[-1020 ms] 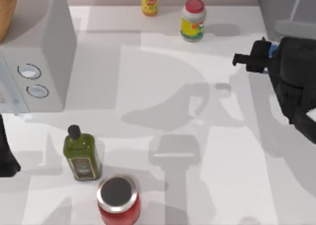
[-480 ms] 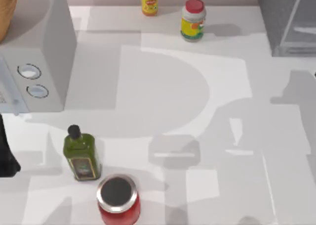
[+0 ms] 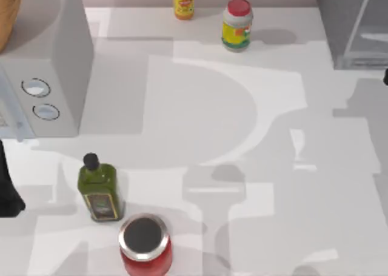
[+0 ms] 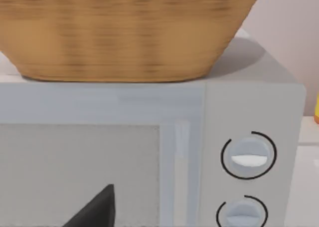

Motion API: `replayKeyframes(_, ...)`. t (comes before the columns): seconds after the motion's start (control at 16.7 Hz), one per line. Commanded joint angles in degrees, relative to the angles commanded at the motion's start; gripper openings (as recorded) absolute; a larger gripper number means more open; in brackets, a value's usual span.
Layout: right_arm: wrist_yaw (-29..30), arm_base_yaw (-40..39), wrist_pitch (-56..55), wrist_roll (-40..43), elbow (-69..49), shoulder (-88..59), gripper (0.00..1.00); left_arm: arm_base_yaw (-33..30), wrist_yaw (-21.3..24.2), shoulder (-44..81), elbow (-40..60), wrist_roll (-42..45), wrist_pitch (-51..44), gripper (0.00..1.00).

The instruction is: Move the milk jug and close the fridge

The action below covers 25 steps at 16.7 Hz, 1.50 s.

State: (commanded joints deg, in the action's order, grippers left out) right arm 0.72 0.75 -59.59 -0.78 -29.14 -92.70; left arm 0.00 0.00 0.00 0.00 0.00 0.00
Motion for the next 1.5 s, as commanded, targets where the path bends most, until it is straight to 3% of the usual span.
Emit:
replayKeyframes(0.66, -9.52, 9.64, 25.58, 2.61, -44.21, -29.44, 0.0, 0.0, 0.0, 0.0, 0.0, 0.0, 0.0, 1.0)
replayKeyframes(1.5, -10.73, 10.64, 28.88, 3.07, -47.95, -32.15, 0.0, 0.0, 0.0, 0.0, 0.0, 0.0, 0.0, 1.0)
